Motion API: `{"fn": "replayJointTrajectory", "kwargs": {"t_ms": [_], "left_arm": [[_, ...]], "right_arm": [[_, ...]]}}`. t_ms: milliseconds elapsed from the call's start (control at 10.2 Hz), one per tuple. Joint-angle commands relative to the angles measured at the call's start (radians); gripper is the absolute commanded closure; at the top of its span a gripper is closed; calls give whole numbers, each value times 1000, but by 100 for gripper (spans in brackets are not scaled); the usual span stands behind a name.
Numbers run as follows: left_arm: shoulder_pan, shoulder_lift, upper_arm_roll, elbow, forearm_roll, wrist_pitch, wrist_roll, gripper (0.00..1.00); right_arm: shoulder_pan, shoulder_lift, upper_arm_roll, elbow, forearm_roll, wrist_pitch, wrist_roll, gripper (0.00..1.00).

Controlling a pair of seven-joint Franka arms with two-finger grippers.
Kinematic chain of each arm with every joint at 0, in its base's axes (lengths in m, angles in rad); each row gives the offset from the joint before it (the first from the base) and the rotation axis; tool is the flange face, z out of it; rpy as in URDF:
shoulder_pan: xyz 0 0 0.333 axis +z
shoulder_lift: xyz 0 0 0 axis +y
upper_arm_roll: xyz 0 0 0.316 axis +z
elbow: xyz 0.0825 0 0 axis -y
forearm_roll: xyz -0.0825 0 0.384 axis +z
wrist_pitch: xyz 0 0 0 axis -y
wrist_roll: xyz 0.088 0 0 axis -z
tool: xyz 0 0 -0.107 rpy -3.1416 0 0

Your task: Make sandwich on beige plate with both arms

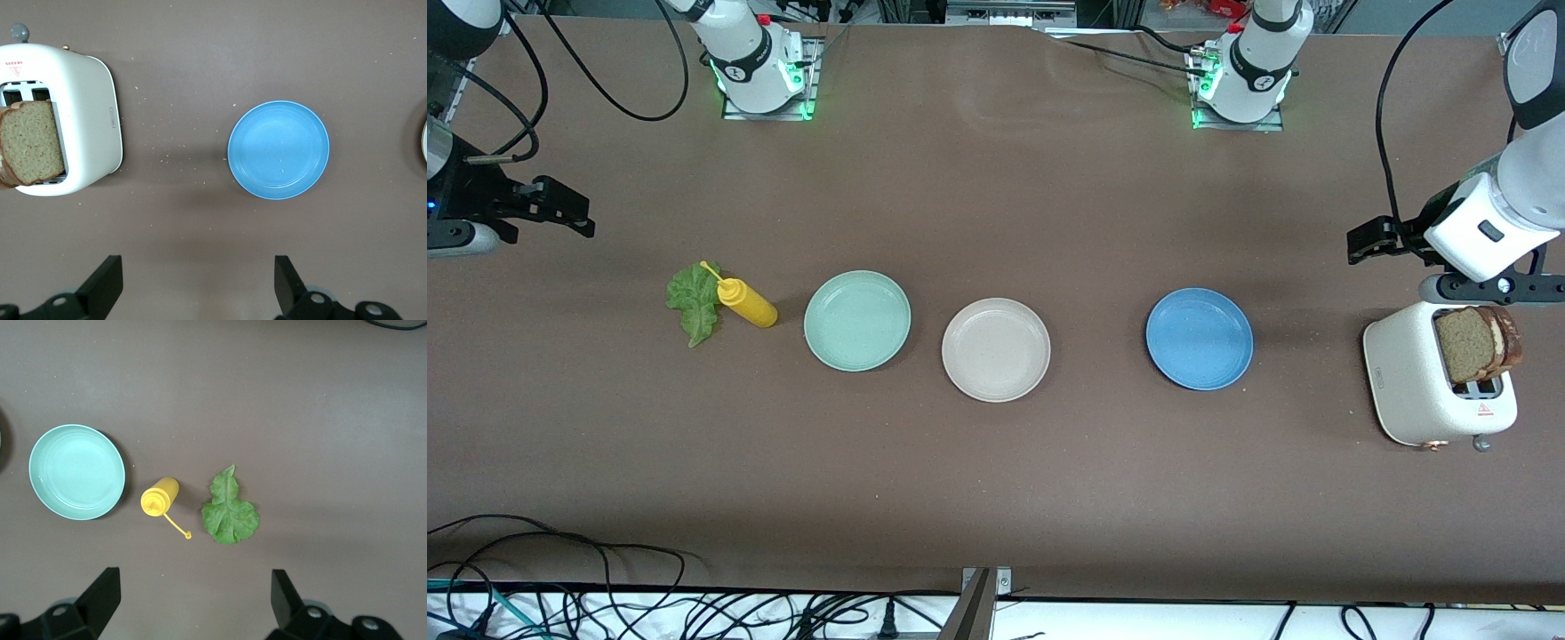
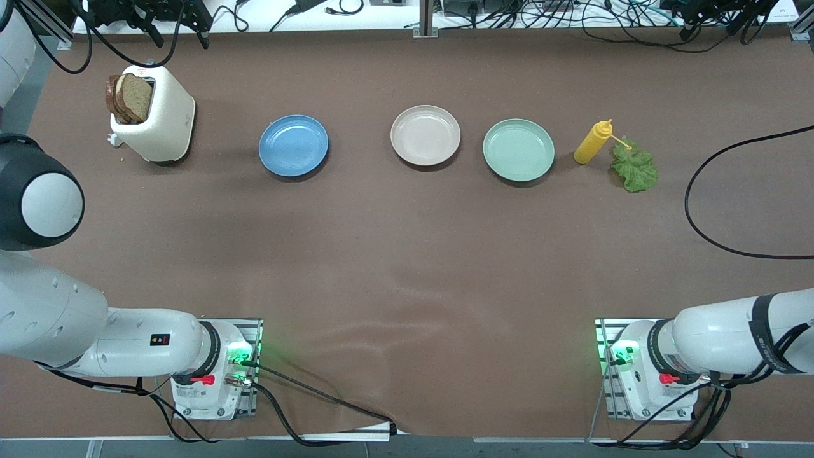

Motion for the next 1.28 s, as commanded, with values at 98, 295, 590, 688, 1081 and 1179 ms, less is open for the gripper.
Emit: {"fn": "replayJointTrajectory", "kwargs": {"t_ms": [98,295,590,688,1081,1179], "left_arm": [[-11,9,4,11,21,1,-13,0],[-11,9,4,11,21,2,-13,0],[-11,10,4,11,21,2,-13,0],[-11,10,4,11,23,2,-13,0],[-11,9,4,11,23,19,-13,0],[-11,9,4,11,24,19,-13,0]], "right_arm": [[1,8,-2,20,-14,-33,-3,0],[0,18,-5,26,-14,-31,-4,0],[1,18,-5,26,-13,-33,-3,0],[1,18,-5,26,-13,-33,-3,0],[1,18,-5,26,-11,-33,-3,0],[1,16,-5,26,-11,-33,-3,0]]}}
